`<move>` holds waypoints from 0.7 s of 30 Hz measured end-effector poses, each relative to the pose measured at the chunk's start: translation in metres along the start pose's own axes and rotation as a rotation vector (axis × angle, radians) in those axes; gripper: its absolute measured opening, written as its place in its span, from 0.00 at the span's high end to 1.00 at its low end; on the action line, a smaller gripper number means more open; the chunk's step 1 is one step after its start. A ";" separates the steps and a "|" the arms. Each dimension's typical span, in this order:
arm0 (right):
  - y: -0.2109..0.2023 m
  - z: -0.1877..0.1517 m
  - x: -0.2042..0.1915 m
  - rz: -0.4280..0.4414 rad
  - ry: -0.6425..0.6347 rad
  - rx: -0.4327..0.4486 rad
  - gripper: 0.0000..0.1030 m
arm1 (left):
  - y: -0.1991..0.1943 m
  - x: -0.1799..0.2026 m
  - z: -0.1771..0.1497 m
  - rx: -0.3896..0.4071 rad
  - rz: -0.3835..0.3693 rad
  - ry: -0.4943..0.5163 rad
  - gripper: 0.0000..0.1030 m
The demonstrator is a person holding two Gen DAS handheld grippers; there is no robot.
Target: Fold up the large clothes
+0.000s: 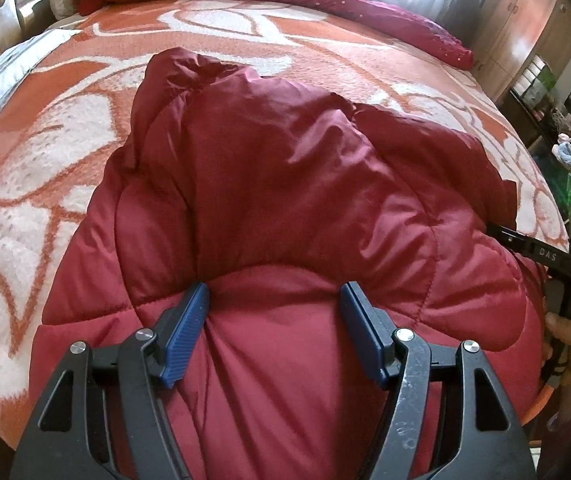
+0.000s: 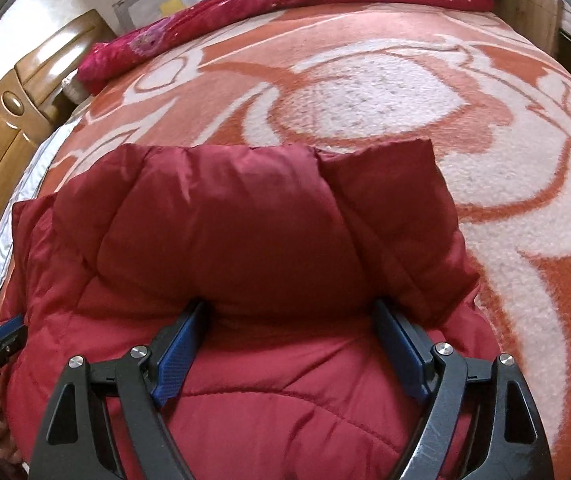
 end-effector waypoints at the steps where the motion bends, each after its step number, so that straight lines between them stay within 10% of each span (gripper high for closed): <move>1: 0.001 0.002 0.001 -0.001 0.005 0.003 0.18 | 0.001 -0.001 0.001 -0.003 -0.001 -0.005 0.33; 21: -0.115 -0.060 -0.031 0.119 -0.056 0.168 0.17 | -0.087 0.005 -0.047 0.099 -0.112 0.019 0.34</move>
Point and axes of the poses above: each gripper's, at about its wrist camera, not at the fingertips, and y roughly the way its jaws point, x to its right, z to its top, the point moved 4 cm from there along y, roughly the way its jaws point, and after that the axes turned 4 degrees about -y, right-handed, at the moved point
